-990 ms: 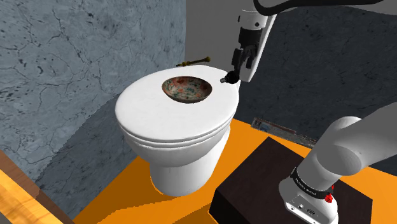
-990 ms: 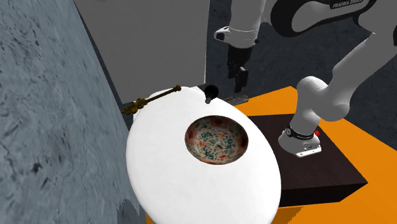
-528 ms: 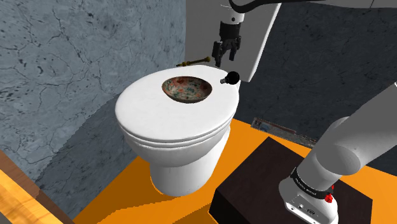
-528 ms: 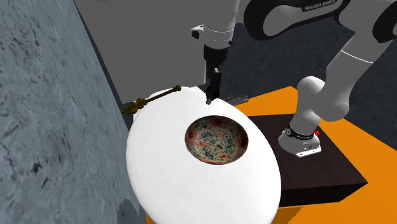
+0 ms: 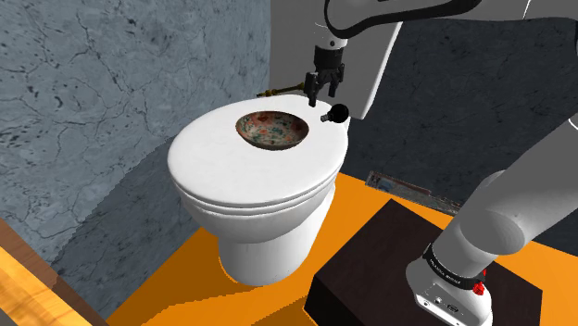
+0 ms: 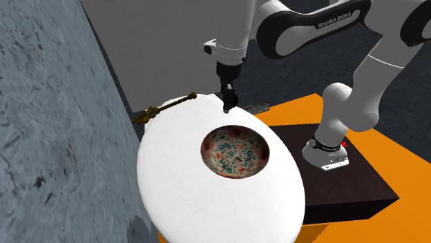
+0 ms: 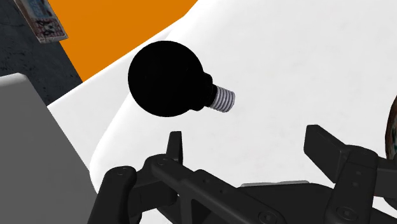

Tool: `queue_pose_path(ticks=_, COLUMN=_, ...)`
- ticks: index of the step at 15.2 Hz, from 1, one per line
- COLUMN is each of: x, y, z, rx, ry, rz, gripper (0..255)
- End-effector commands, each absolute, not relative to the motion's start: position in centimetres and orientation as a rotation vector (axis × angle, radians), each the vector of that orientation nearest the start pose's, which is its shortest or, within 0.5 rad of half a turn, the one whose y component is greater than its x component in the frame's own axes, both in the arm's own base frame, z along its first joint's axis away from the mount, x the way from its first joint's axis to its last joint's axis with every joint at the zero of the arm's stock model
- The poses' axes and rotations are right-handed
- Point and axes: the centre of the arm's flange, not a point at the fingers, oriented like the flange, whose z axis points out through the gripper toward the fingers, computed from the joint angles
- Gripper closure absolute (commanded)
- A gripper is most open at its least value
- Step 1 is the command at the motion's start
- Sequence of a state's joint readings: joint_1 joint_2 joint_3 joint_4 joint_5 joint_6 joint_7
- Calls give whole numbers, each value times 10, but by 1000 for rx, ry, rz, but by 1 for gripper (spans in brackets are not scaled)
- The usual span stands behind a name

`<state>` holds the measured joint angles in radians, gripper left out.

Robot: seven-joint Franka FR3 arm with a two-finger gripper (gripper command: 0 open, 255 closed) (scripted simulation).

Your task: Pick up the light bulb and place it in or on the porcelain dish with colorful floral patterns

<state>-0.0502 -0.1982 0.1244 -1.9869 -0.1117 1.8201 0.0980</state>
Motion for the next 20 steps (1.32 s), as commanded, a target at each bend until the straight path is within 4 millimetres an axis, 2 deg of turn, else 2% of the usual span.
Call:
queue_pose_path(ticks=1, x=501, y=31, z=548, rx=-3271, ry=0, rz=-68, gripper=0)
queue_pose_path(ticks=7, x=501, y=31, z=548, rx=-3271, ry=0, rz=-68, gripper=0)
queue_pose_path(ticks=8, x=501, y=31, z=548, rx=-3271, ry=0, rz=-68, gripper=255)
queue_pose_path(ticks=17, x=501, y=31, z=548, rx=-3271, ry=0, rz=-68, gripper=255)
queue_pose_path(ticks=18, x=501, y=31, z=548, rx=-3271, ry=0, rz=-68, gripper=0)
queue_pose_path(ticks=20, x=507, y=5, z=552, rx=-3223, ry=-271, rz=153, gripper=0)
